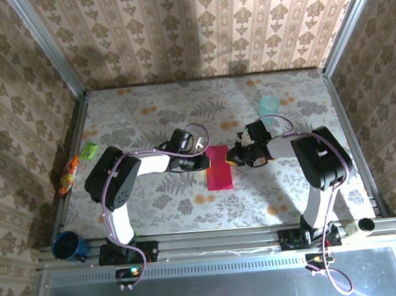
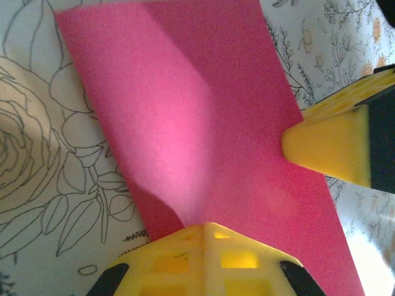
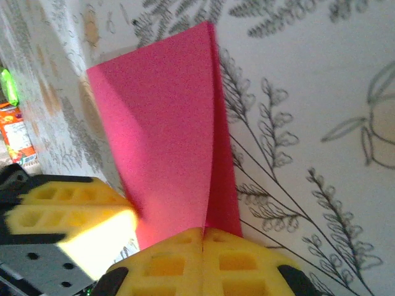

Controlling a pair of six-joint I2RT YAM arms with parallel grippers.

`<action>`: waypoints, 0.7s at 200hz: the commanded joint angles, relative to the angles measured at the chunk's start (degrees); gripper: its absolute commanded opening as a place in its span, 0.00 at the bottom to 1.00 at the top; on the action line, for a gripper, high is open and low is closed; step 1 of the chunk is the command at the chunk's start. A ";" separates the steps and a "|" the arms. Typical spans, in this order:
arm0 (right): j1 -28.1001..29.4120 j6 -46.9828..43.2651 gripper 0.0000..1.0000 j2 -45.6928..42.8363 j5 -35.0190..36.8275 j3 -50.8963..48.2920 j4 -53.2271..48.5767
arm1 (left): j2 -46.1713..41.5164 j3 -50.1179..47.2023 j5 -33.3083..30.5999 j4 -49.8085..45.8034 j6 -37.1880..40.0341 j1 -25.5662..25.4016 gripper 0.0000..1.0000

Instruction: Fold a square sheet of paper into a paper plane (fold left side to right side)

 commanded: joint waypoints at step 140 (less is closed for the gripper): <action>-0.19 6.03 0.03 -5.21 -0.36 3.04 -10.72 | -19.07 2.26 -28.90 -20.62 23.00 -28.01 0.72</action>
